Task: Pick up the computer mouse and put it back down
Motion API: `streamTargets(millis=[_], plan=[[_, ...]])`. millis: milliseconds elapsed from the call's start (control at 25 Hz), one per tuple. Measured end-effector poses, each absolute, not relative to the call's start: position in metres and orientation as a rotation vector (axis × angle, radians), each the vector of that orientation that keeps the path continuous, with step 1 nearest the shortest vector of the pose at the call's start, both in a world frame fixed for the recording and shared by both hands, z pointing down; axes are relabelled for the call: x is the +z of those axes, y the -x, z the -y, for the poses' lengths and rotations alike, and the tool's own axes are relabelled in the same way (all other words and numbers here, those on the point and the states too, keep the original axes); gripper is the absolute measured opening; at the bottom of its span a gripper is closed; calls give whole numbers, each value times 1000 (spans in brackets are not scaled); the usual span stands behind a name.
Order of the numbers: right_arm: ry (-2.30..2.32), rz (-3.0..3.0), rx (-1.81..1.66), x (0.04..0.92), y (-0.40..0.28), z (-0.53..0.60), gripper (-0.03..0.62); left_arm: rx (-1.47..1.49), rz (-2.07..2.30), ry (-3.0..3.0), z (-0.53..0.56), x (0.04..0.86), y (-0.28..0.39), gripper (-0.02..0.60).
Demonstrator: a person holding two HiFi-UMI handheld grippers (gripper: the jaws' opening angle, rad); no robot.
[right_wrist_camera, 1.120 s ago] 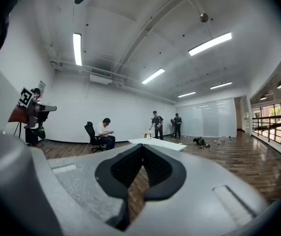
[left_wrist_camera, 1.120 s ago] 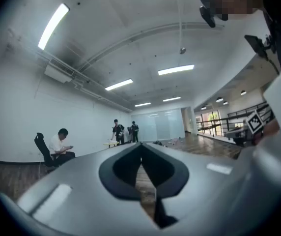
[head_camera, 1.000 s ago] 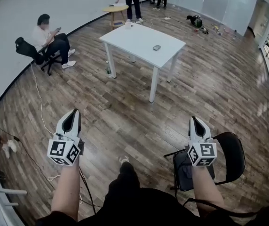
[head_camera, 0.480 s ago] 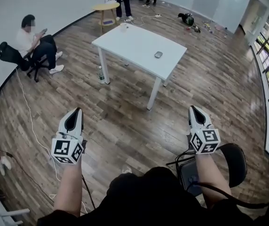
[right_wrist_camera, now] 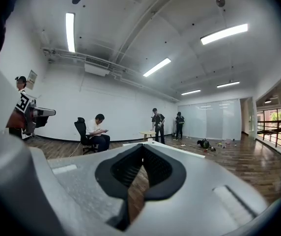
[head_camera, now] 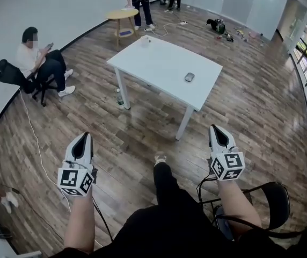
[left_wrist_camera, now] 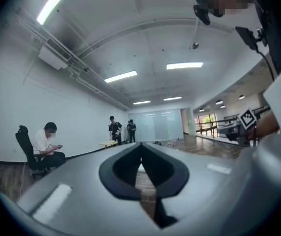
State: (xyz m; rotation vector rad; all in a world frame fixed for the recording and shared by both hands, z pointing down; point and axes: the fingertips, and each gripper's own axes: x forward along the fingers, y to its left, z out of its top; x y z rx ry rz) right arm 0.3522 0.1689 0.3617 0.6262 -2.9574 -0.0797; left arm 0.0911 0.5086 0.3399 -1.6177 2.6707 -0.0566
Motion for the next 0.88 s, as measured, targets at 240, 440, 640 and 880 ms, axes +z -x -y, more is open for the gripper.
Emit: streamTargets(millis=[240,440,640,880], plan=[[-580,2961,-24,382,-265,-119,2,-131,-2707,1570,-474,342,-14,-18],[-618,2956,2,389,-208,-62,2,-134,-2735,1546,-419,331,54,-18],[-724,2942,106,385,-168,16,2,-124,-2694,1622,-343,315,106,-18],[-747,2972,23,359,-107,76,2,-109,-2654,1555,-272,293,173,-18]])
